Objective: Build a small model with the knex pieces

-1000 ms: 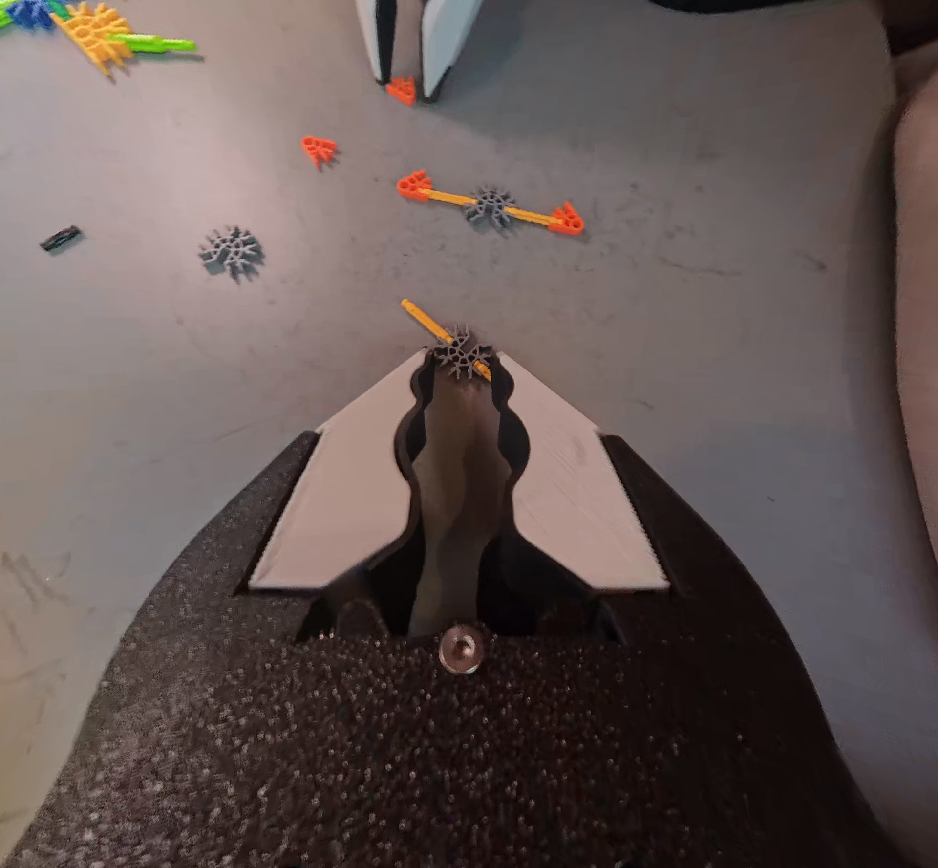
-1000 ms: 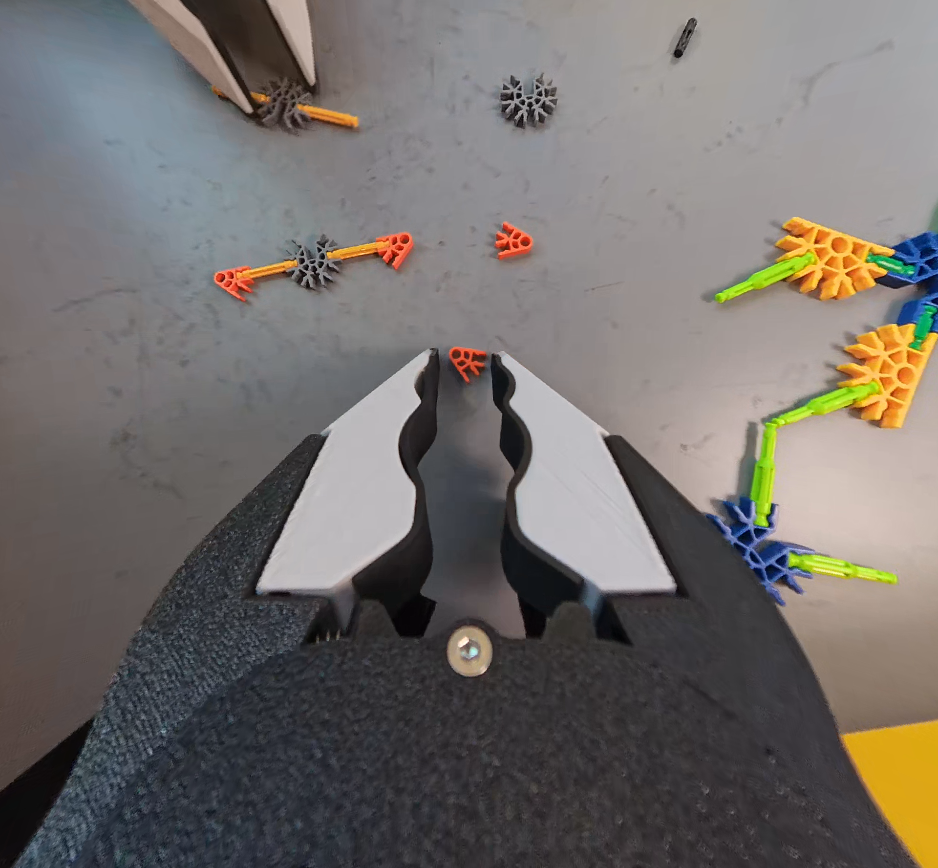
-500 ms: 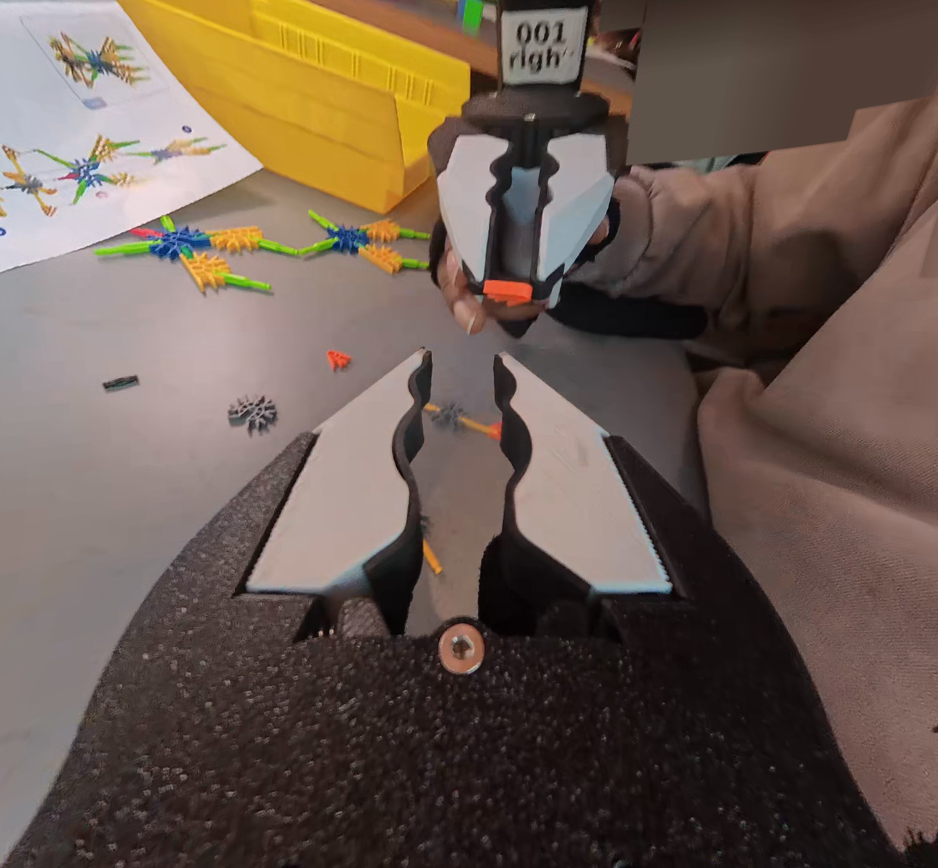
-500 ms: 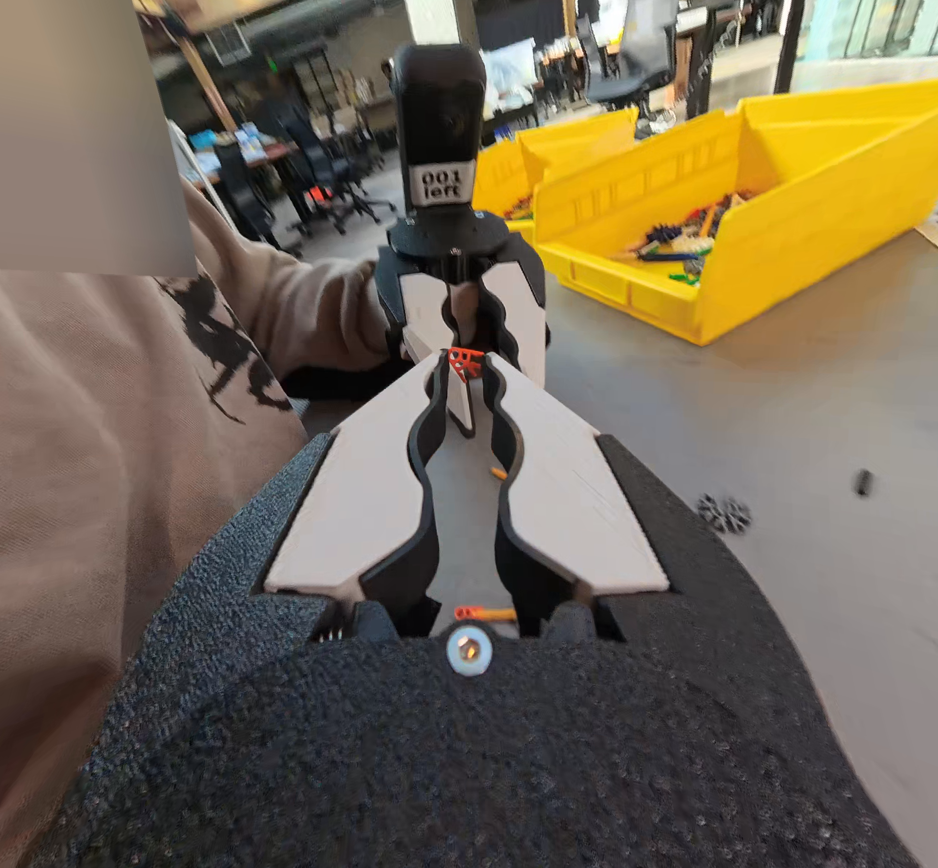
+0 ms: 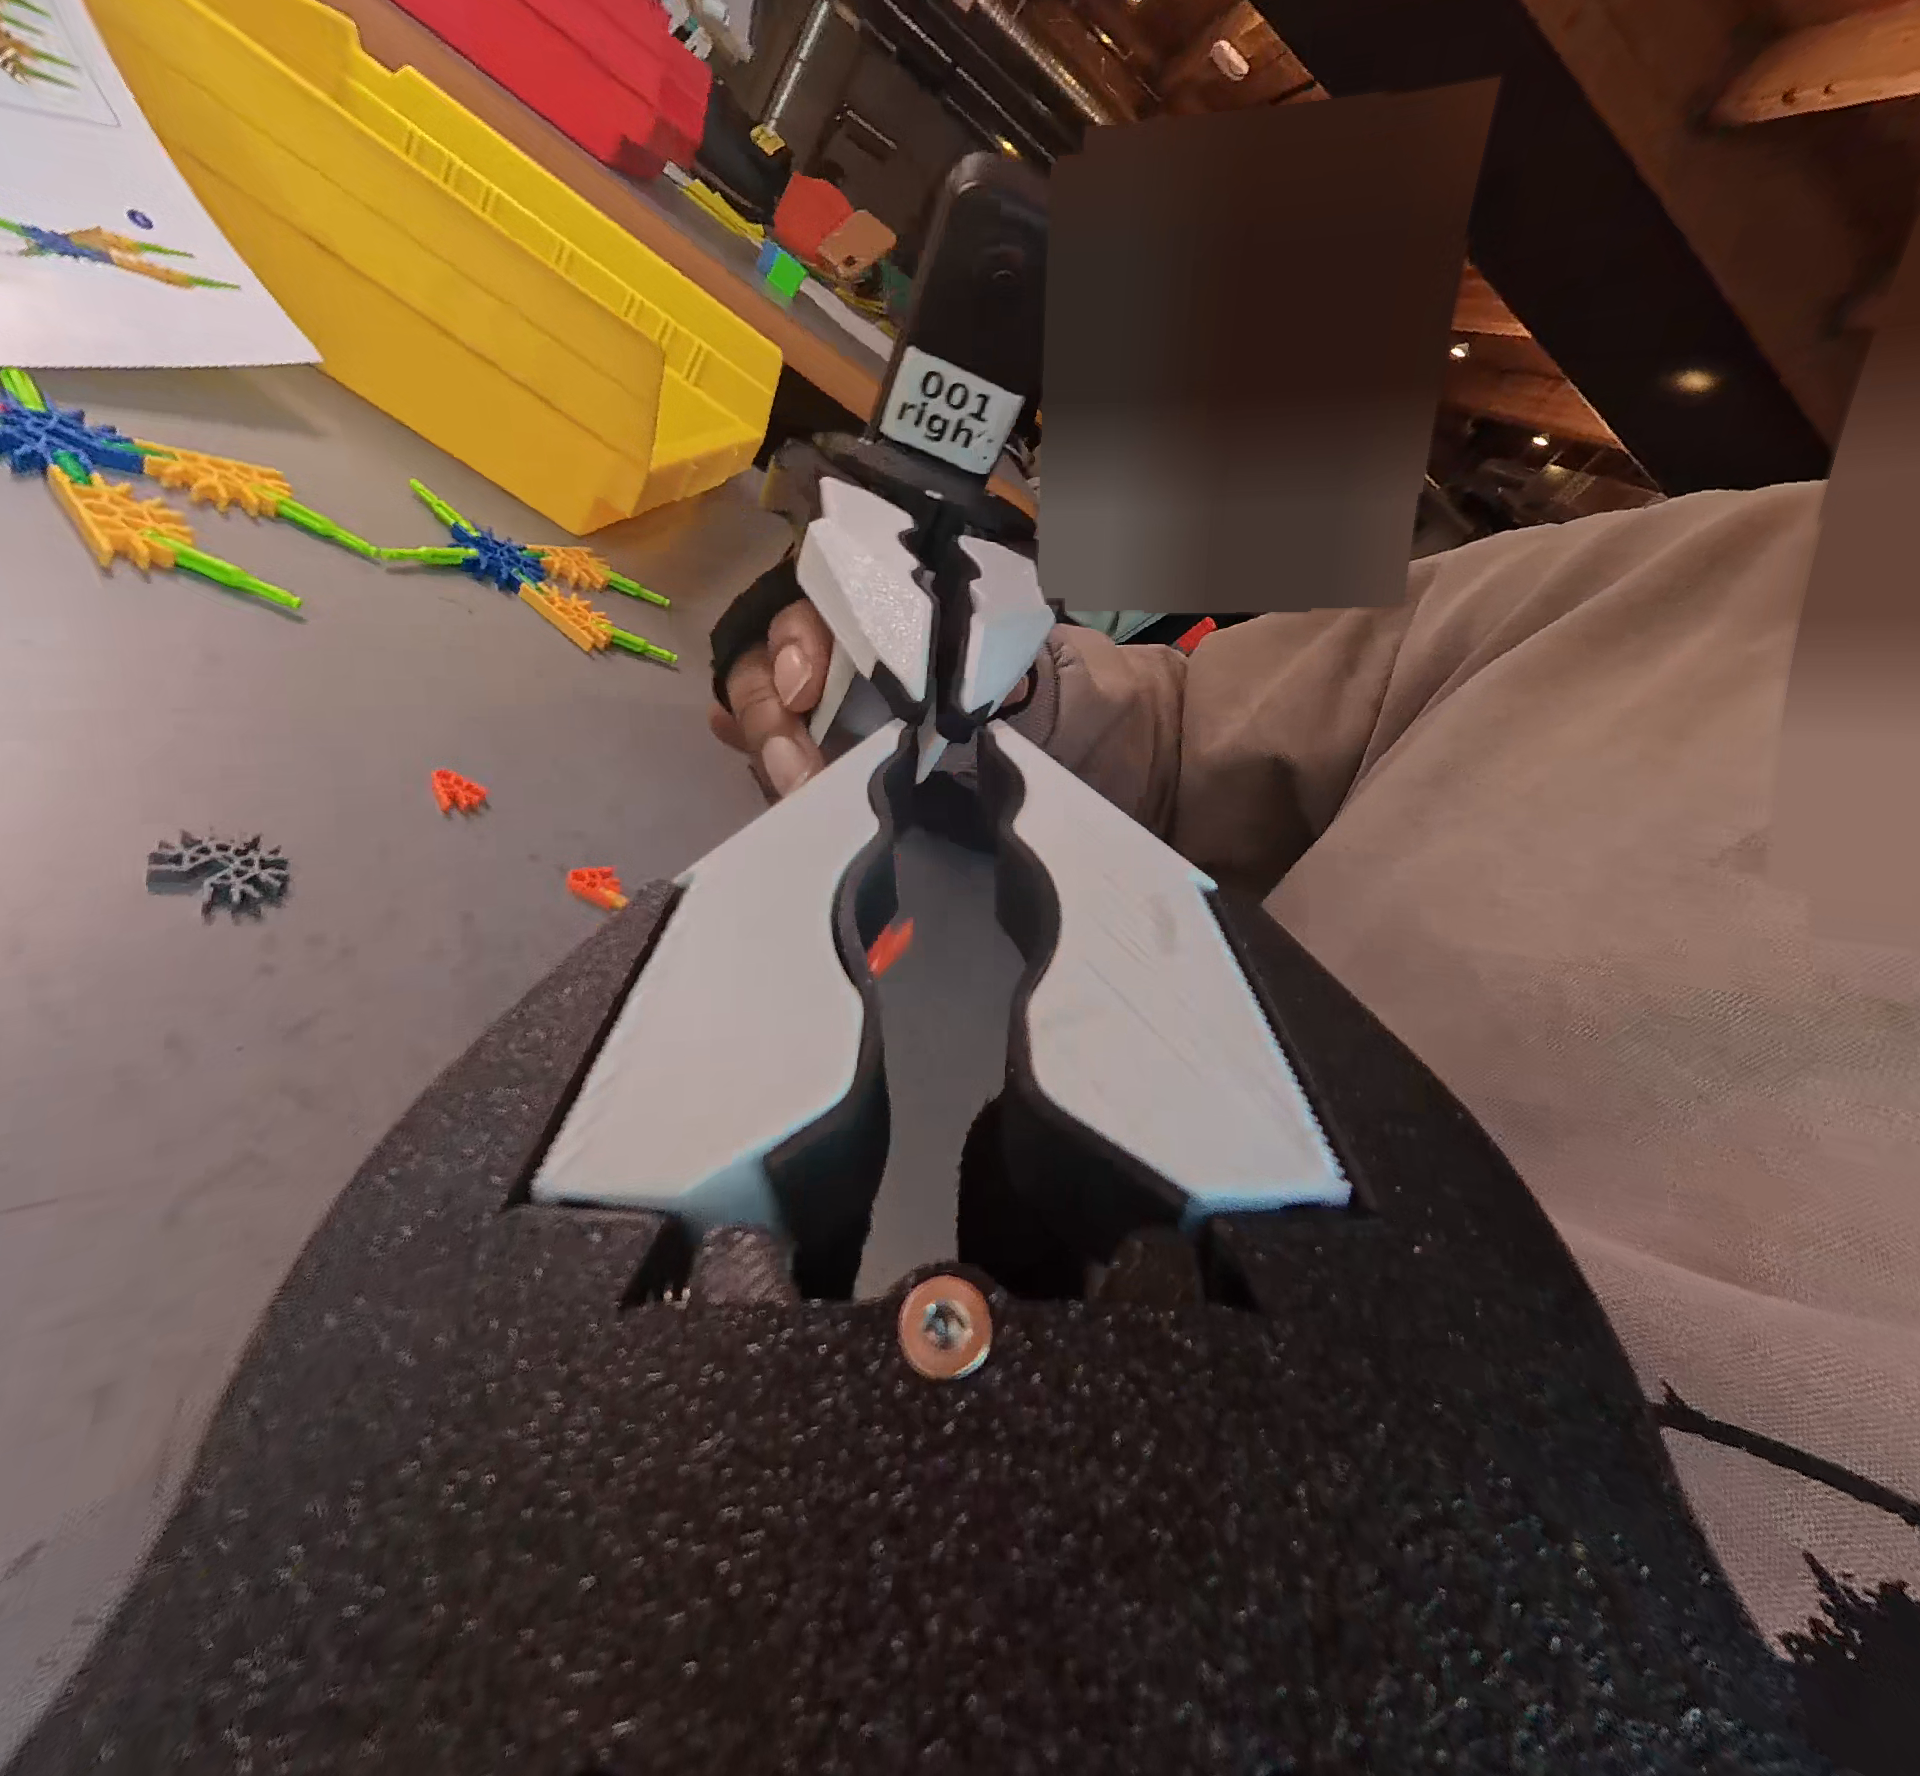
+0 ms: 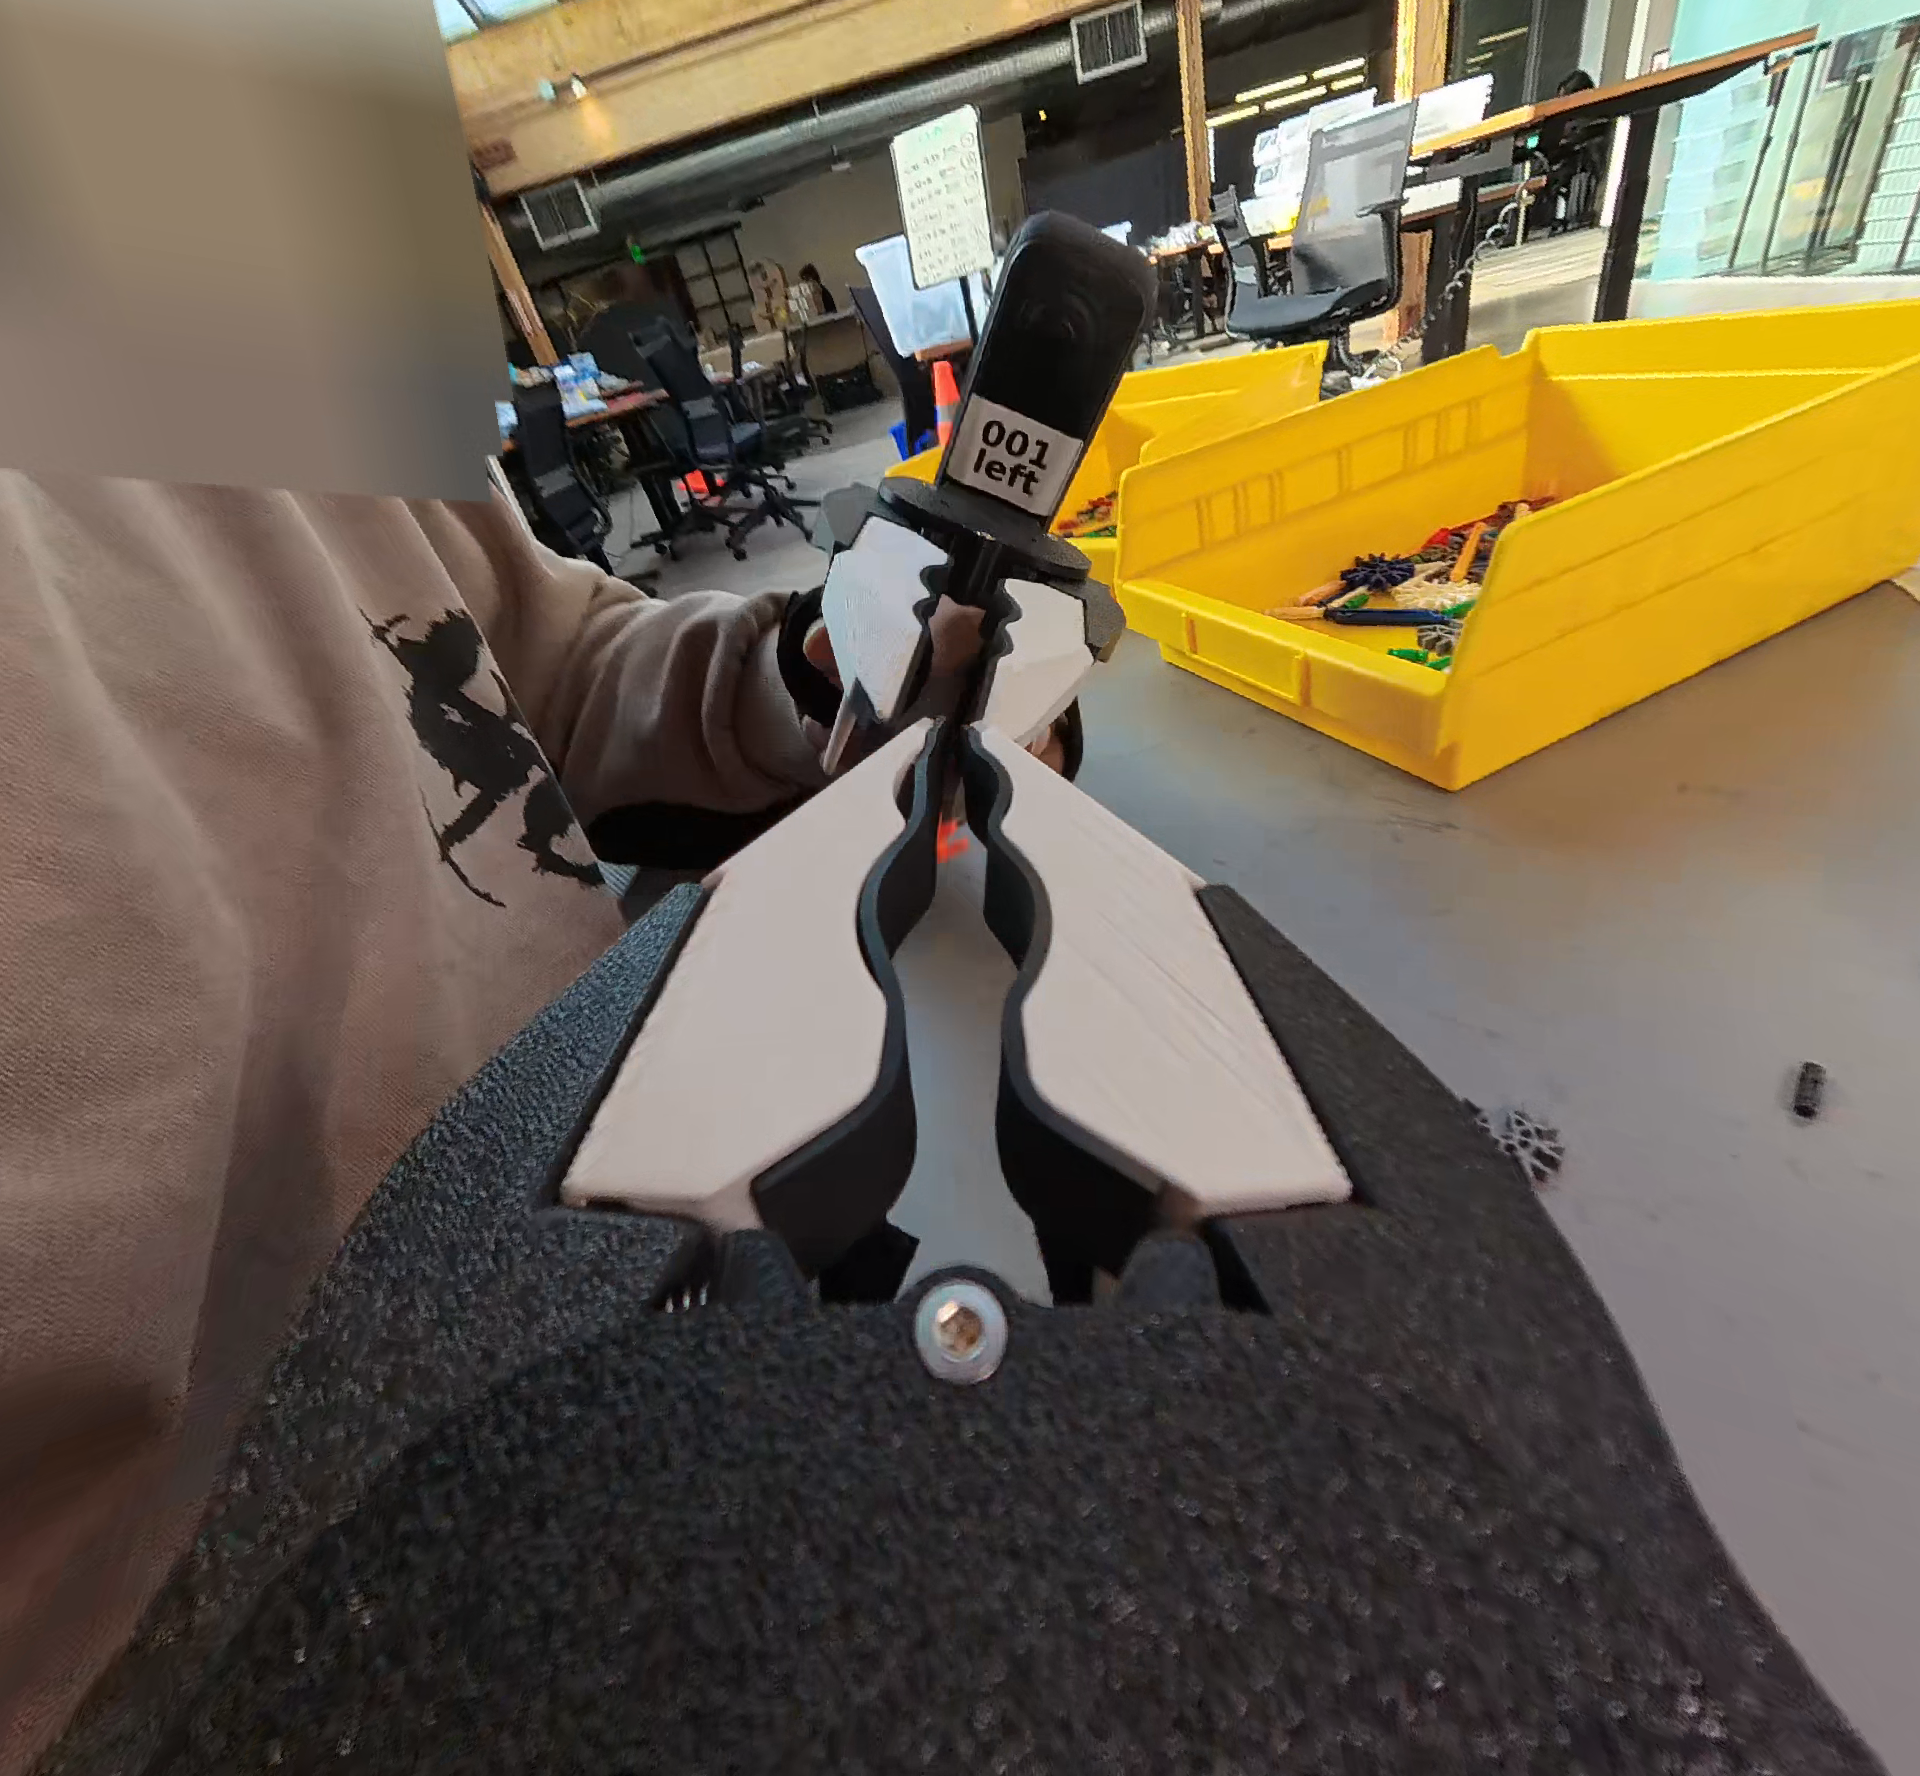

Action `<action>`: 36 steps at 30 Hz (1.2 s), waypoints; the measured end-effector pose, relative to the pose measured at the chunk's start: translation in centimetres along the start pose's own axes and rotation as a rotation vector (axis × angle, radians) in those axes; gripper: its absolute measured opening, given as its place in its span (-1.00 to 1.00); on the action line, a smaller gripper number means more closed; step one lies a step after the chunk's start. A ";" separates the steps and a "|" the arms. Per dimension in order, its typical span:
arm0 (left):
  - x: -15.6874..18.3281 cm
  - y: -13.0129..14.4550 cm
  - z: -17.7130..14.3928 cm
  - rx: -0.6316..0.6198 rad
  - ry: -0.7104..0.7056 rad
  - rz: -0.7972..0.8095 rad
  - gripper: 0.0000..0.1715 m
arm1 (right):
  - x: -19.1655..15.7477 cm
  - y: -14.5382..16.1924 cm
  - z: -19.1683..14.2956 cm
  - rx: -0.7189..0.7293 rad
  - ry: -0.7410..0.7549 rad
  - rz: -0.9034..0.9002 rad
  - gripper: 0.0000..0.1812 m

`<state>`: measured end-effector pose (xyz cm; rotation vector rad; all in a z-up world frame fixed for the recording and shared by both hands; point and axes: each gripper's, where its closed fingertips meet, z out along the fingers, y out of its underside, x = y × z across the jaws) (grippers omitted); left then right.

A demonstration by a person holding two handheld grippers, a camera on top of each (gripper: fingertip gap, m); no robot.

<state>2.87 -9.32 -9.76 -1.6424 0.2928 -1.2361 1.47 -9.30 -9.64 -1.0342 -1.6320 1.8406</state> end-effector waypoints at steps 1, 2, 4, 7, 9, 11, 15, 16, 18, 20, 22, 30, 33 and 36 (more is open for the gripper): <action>-0.5 0.3 0.0 -0.010 -0.021 -0.012 -0.91 | 0.3 0.4 0.0 -0.033 0.028 -0.037 -1.00; -0.8 0.5 0.0 -0.019 -0.031 -0.021 -0.94 | 0.6 0.8 0.0 -0.059 0.053 -0.072 -1.00; -2.1 1.0 -0.2 -0.055 -0.105 -0.007 -1.00 | 1.4 1.5 -0.2 -0.111 0.100 -0.098 -1.00; -4.3 1.4 -1.3 -0.114 -0.252 0.069 -1.00 | 2.4 2.3 -0.7 -0.171 0.152 -0.140 -0.97; -5.0 1.3 -2.3 -0.144 -0.305 0.121 -0.99 | 2.3 3.0 -0.9 -0.227 0.155 -0.162 -0.92; -6.2 1.3 -3.5 -0.185 -0.385 0.179 -0.94 | 1.4 4.5 -0.7 -0.320 0.111 -0.191 -0.89; -8.1 1.2 -5.2 -0.218 -0.497 0.227 -0.91 | -1.4 8.1 0.7 -0.502 -0.010 -0.222 -0.81; -8.4 1.2 -5.4 -0.218 -0.510 0.226 -0.90 | -2.2 8.9 1.1 -0.541 -0.044 -0.227 -0.80; -8.7 1.1 -5.5 -0.214 -0.522 0.228 -0.90 | -3.7 10.2 1.9 -0.611 -0.103 -0.240 -0.78; -8.9 1.3 -5.5 -0.226 -0.536 0.237 -0.90 | -5.0 11.2 2.7 -0.672 -0.154 -0.250 -0.78; -9.1 1.6 -5.5 -0.245 -0.547 0.255 -0.89 | -6.3 11.9 3.5 -0.716 -0.198 -0.265 -0.77; -9.0 2.1 -5.3 -0.278 -0.571 0.311 -0.89 | -9.2 14.4 6.3 -0.848 -0.335 -0.347 -0.75; -8.8 2.3 -5.1 -0.289 -0.570 0.335 -0.89 | -9.7 15.0 6.9 -0.898 -0.373 -0.377 -0.72; -8.5 2.6 -4.8 -0.299 -0.563 0.348 -0.89 | -9.6 15.5 7.2 -0.959 -0.381 -0.404 -0.78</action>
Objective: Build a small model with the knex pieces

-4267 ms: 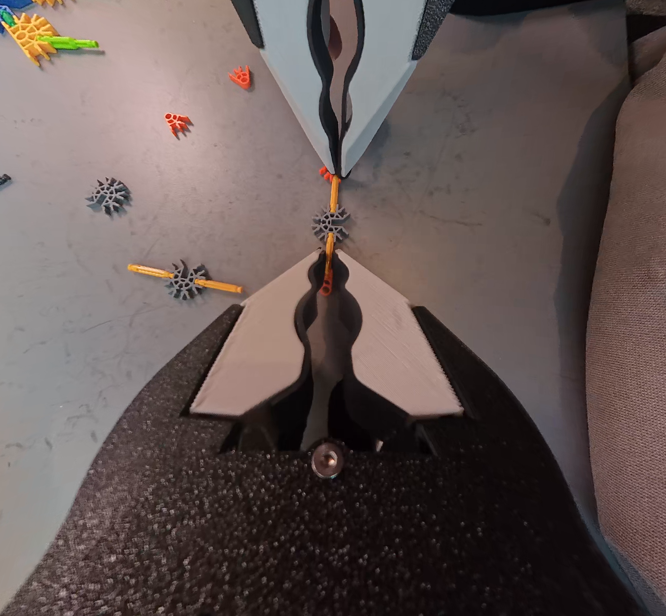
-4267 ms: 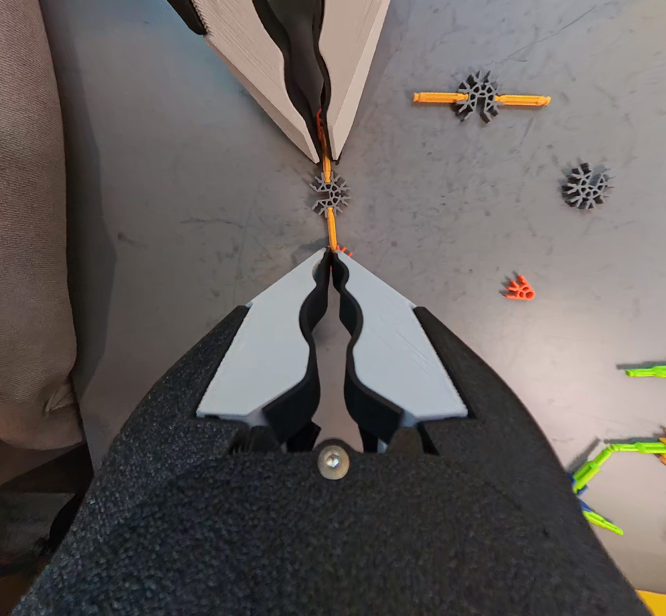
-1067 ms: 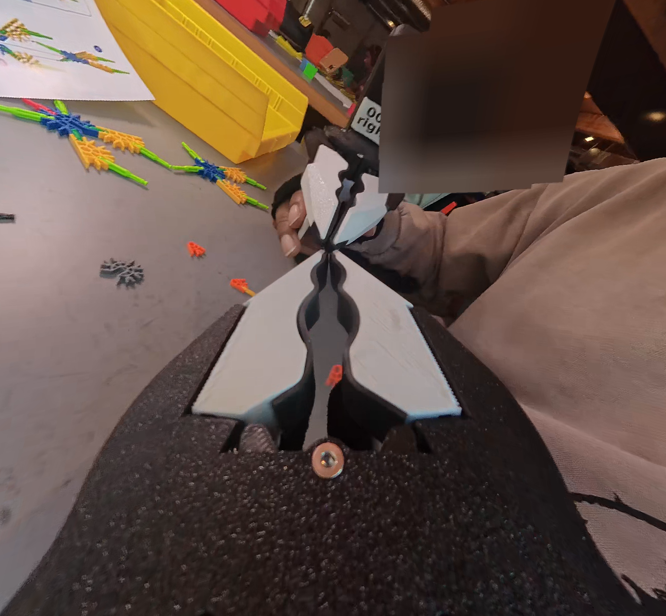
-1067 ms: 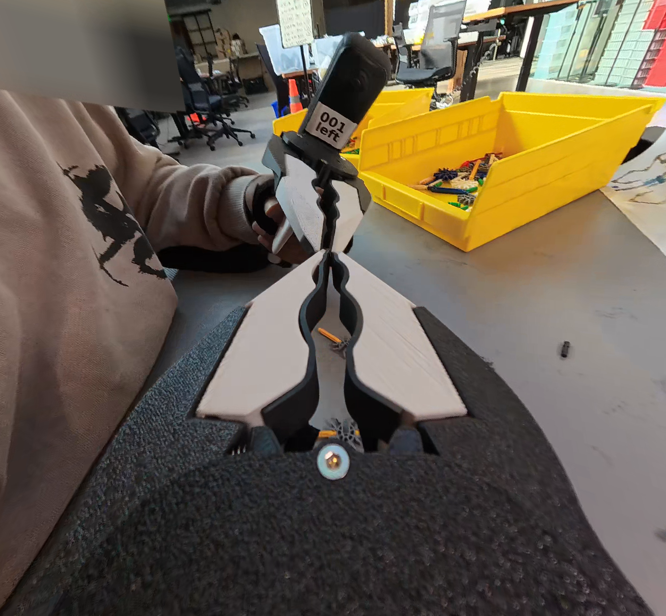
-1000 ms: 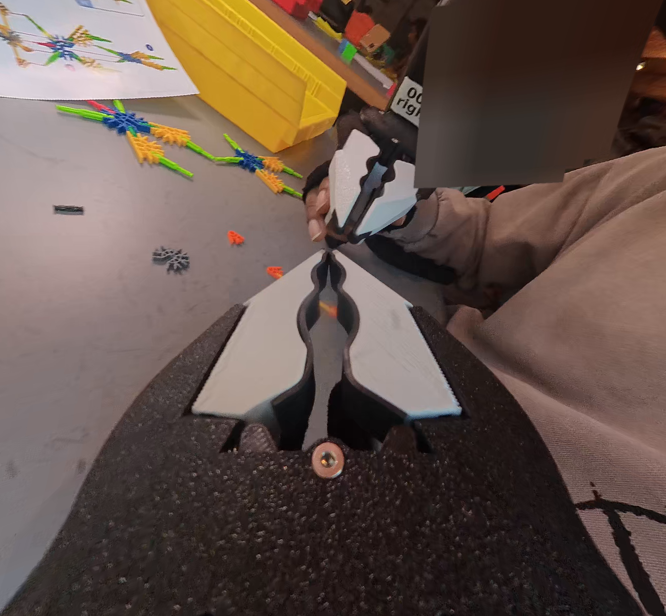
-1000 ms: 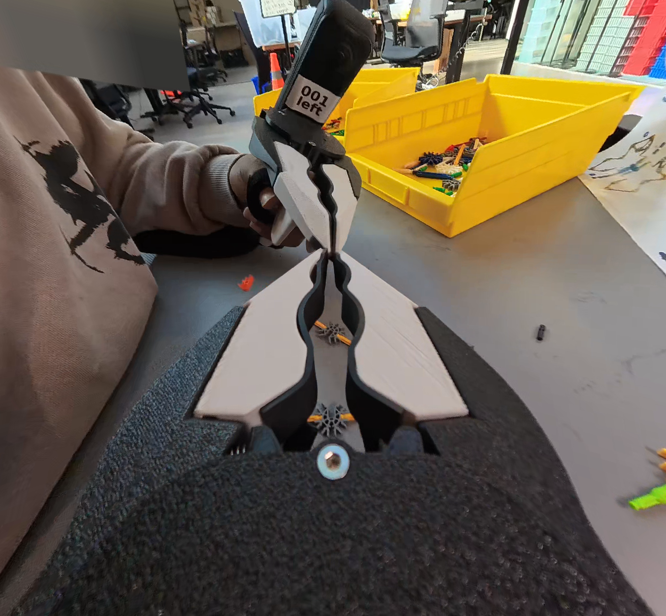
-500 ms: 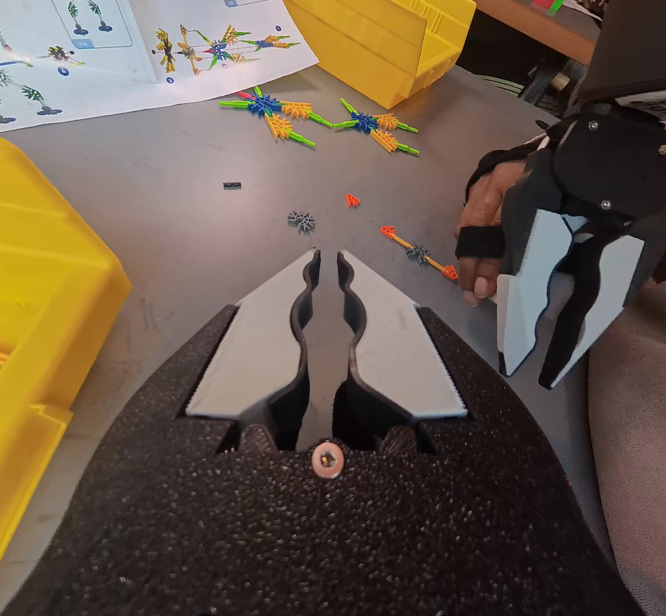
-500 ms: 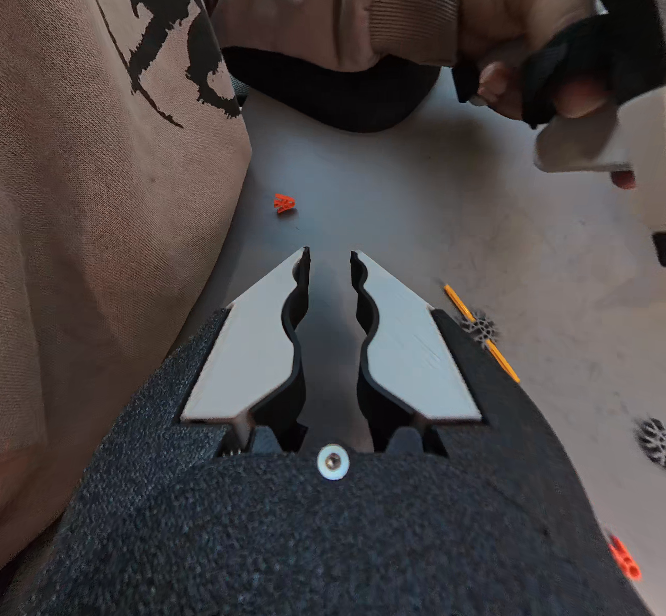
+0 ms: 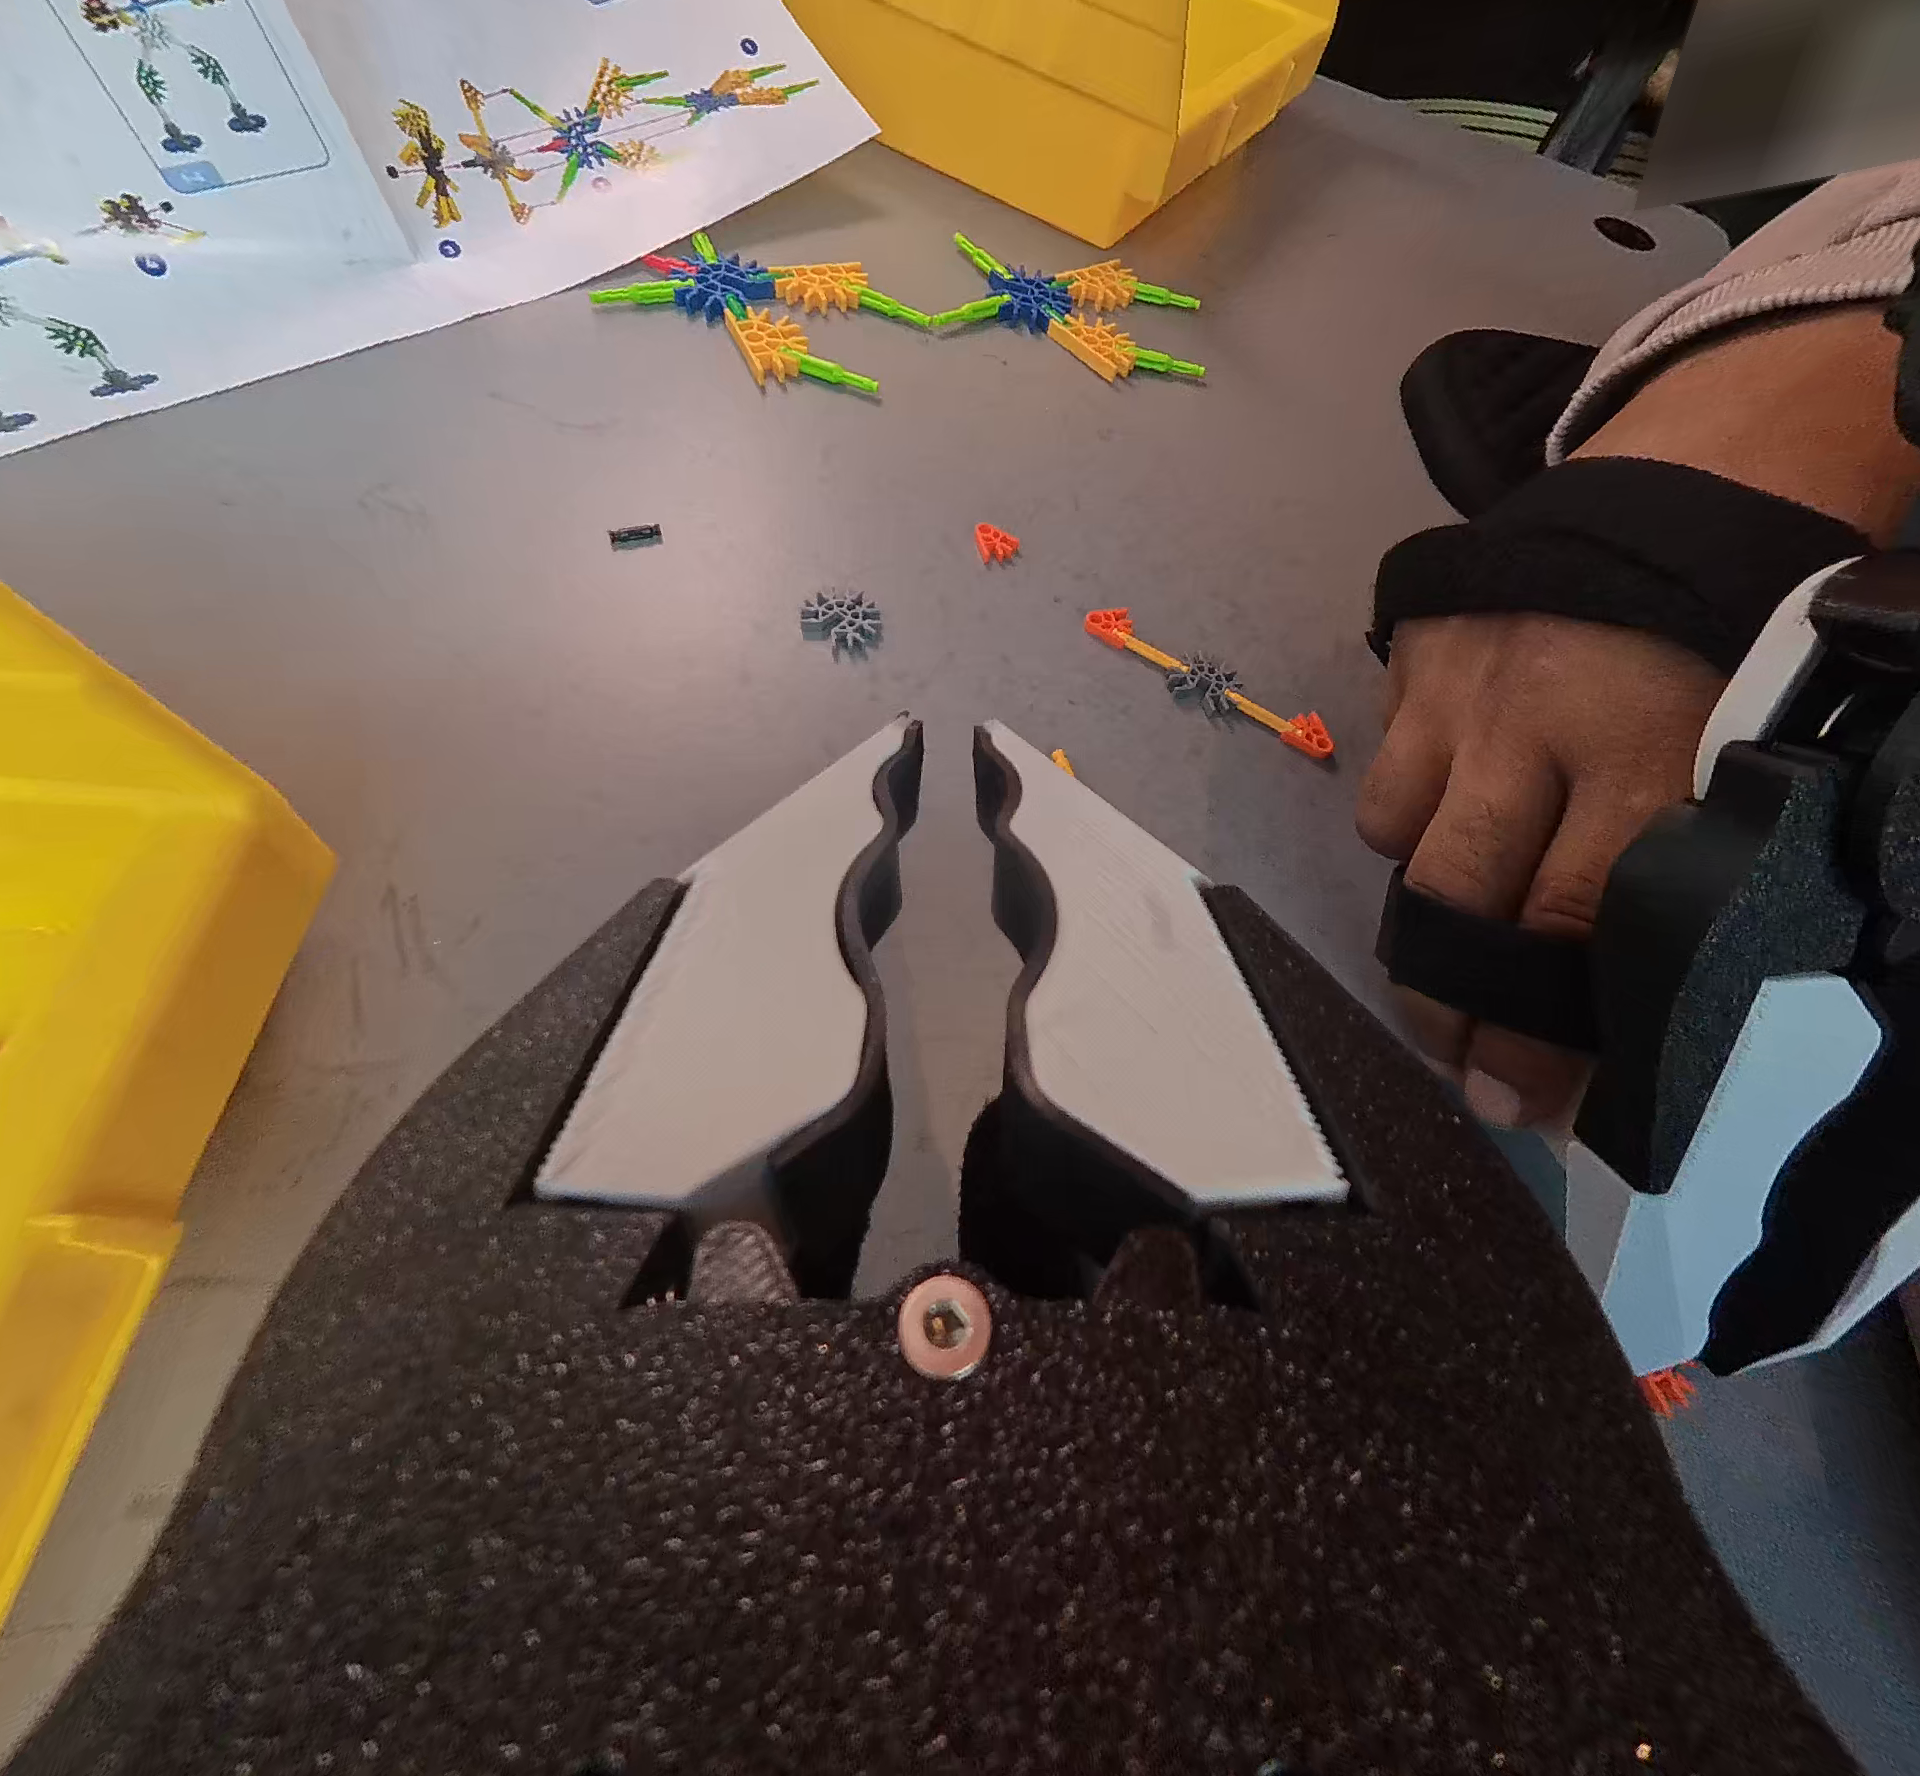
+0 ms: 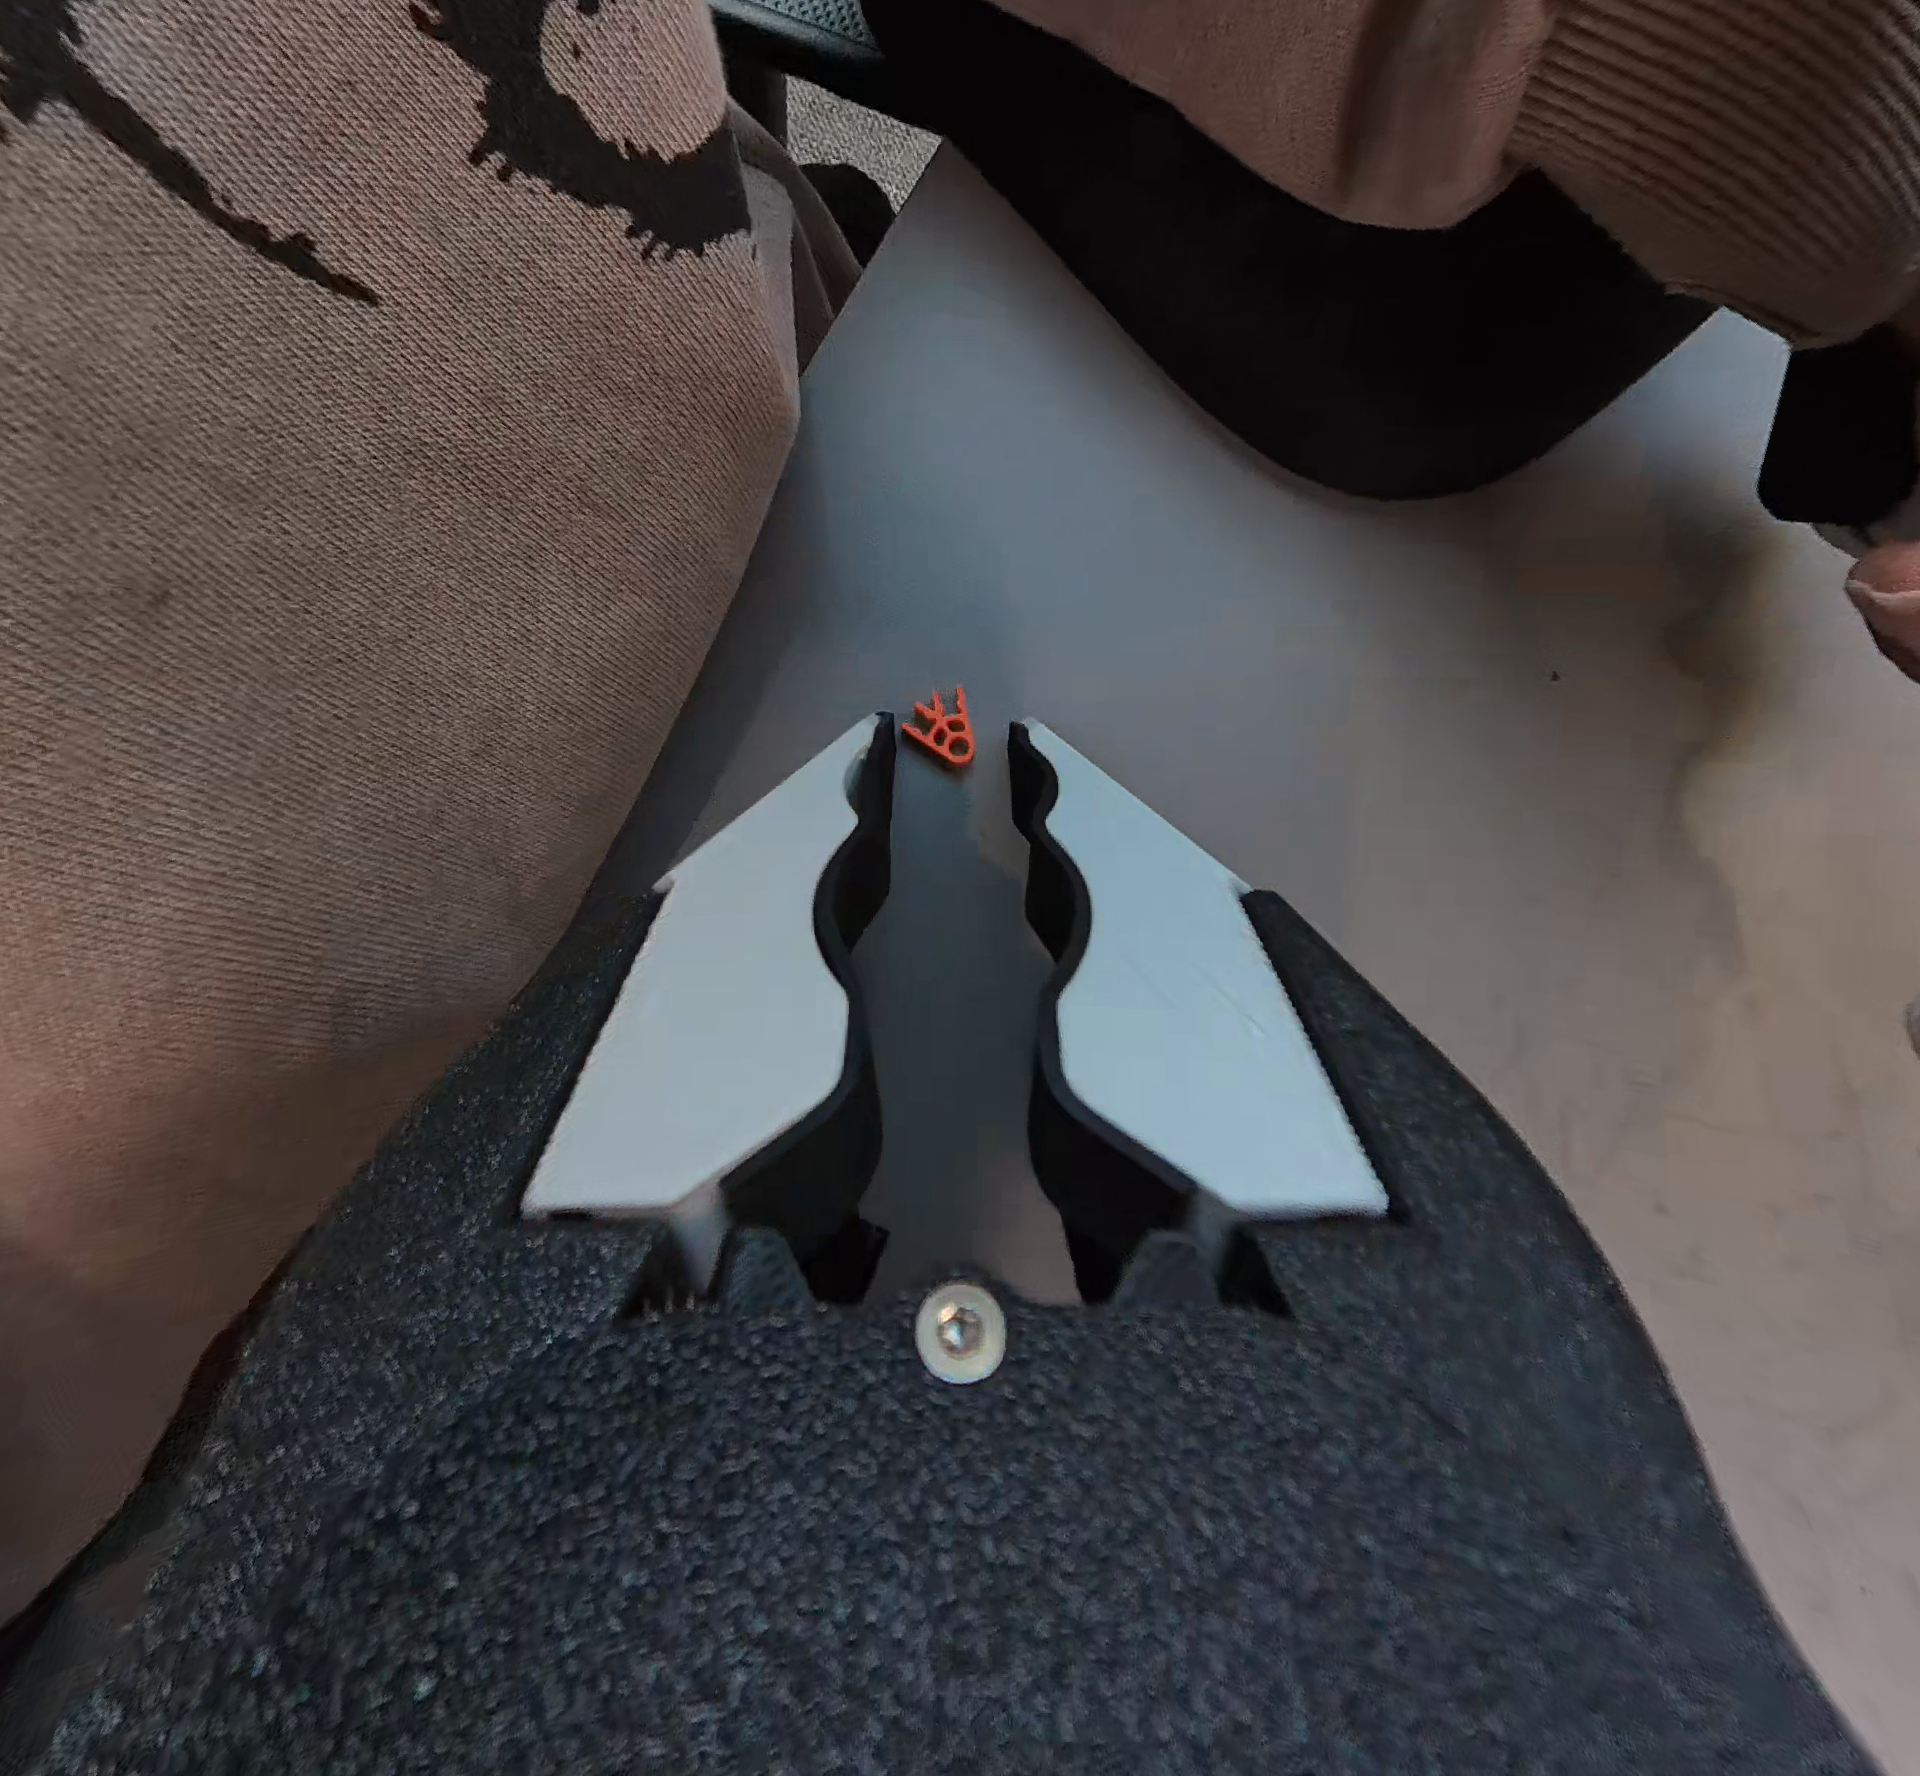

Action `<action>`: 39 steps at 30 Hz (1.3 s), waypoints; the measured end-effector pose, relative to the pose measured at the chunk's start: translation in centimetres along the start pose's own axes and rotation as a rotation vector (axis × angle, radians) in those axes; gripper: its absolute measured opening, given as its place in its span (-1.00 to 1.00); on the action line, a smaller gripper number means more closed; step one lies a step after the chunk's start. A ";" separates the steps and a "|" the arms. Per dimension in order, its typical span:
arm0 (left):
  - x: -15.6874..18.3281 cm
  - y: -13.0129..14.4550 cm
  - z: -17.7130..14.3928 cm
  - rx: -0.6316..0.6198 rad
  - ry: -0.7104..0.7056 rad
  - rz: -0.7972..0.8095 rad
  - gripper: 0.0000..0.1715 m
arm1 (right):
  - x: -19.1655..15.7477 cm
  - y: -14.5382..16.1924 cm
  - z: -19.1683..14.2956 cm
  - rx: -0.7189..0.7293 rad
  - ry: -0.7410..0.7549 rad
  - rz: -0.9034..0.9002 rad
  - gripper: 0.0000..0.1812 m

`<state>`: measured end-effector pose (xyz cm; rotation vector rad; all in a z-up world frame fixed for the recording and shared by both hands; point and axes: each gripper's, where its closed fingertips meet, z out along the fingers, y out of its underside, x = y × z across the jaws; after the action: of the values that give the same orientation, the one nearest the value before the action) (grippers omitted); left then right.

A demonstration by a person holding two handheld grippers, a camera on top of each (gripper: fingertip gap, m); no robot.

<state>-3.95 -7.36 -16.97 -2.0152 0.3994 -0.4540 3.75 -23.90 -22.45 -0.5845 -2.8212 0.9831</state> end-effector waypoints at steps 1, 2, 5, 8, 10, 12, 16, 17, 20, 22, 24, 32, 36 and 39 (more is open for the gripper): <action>0.1 0.1 0.1 -0.004 0.000 0.006 -0.89 | 0.0 0.0 0.0 -0.011 -0.003 -0.004 -0.78; 0.2 0.2 0.1 -0.008 0.001 0.011 -0.89 | 0.0 0.0 0.1 -0.020 -0.004 -0.005 -0.79; 0.6 0.4 0.2 -0.023 0.010 0.029 -0.89 | 0.1 0.0 0.0 -0.030 0.000 -0.014 -0.88; 1.0 0.8 0.3 -0.047 0.020 0.053 -0.88 | 0.2 0.4 -0.4 -0.020 0.026 -0.029 -0.89; 1.4 1.1 0.3 -0.072 0.034 0.065 -0.85 | 1.1 1.1 -2.0 -0.004 0.082 -0.020 -0.95; 2.0 2.0 0.6 -0.123 0.063 0.060 -0.79 | 2.5 2.1 -5.0 0.034 0.145 0.034 -0.95; 2.7 3.7 1.3 -0.222 0.071 0.082 -0.71 | 5.7 5.8 -10.7 0.062 0.295 0.142 -0.95; 2.9 3.8 1.4 -0.232 0.078 0.089 -0.71 | 6.1 6.5 -11.5 0.076 0.308 0.159 -0.95; 3.3 4.4 1.8 -0.266 0.078 0.114 -0.71 | 7.0 8.4 -12.1 0.080 0.336 0.193 -0.95; 3.7 4.7 2.0 -0.279 0.087 0.124 -0.71 | 7.3 8.9 -11.8 0.107 0.330 0.207 -0.95; 3.7 5.0 2.3 -0.301 0.068 0.158 -0.72 | 7.6 9.5 -11.4 0.110 0.319 0.224 -0.95; 4.9 5.9 2.2 -0.326 0.150 0.288 -0.81 | 8.1 10.6 -10.4 0.082 0.272 0.241 -0.95; 5.6 6.3 1.5 -0.333 0.215 0.357 -0.81 | 7.0 10.3 -9.9 0.081 0.208 0.230 -0.95; 6.5 6.6 1.1 -0.341 0.292 0.408 -0.81 | 6.6 10.2 -9.5 0.063 0.182 0.210 -0.95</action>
<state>1.65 -12.46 -22.38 -2.1184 1.1077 -0.4440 3.00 -8.53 -21.43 -0.9267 -2.5992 0.9913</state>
